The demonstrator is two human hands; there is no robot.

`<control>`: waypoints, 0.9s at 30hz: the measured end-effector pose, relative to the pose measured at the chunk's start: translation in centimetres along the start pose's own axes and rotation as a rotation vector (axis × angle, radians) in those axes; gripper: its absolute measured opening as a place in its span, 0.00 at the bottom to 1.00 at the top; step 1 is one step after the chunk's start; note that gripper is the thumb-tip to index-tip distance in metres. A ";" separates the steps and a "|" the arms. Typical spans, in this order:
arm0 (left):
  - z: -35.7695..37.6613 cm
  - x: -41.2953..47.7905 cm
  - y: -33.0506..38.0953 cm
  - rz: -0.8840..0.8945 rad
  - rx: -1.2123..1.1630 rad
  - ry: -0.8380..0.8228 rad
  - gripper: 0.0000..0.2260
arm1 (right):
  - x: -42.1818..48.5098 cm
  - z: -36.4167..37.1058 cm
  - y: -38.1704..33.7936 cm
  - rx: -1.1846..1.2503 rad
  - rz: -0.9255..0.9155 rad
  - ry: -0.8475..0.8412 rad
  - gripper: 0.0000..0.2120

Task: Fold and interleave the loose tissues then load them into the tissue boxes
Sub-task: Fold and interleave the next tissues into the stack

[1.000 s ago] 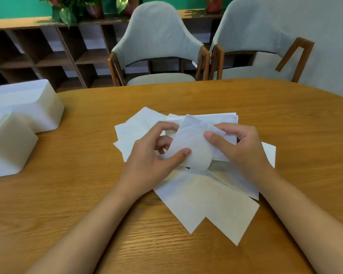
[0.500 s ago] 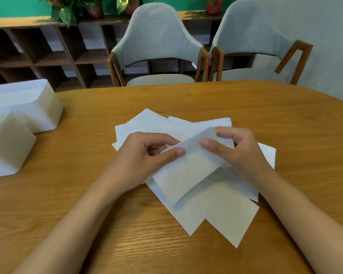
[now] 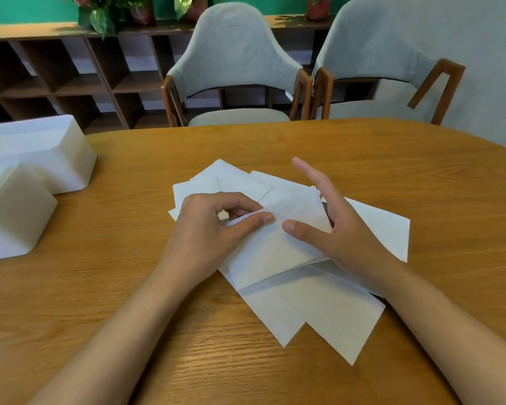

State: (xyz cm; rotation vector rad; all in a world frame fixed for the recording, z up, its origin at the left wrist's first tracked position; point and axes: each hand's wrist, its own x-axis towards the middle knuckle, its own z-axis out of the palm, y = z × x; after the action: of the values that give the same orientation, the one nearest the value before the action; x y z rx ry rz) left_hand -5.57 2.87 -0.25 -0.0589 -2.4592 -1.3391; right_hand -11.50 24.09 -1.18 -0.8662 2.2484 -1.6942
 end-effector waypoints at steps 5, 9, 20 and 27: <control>0.1 0.1 -0.1 0.010 0.006 -0.012 0.04 | 0.0 0.2 -0.1 -0.034 -0.012 0.013 0.36; 0.7 0.1 -0.8 0.106 0.134 0.123 0.08 | -0.1 0.2 -0.1 0.028 -0.026 0.007 0.33; 0.9 0.8 -1.4 -0.230 -0.353 0.046 0.08 | 0.5 -1.1 0.7 0.039 -0.065 0.068 0.30; 1.5 0.9 -2.3 -0.198 -0.301 0.108 0.08 | -0.1 -1.1 0.3 0.019 -0.029 -0.019 0.16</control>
State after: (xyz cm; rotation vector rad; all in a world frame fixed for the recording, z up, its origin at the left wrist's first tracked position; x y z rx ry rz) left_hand -7.30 2.70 -2.50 0.1851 -2.2023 -1.7403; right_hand -12.07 25.14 -1.15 -0.9104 2.2150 -1.7094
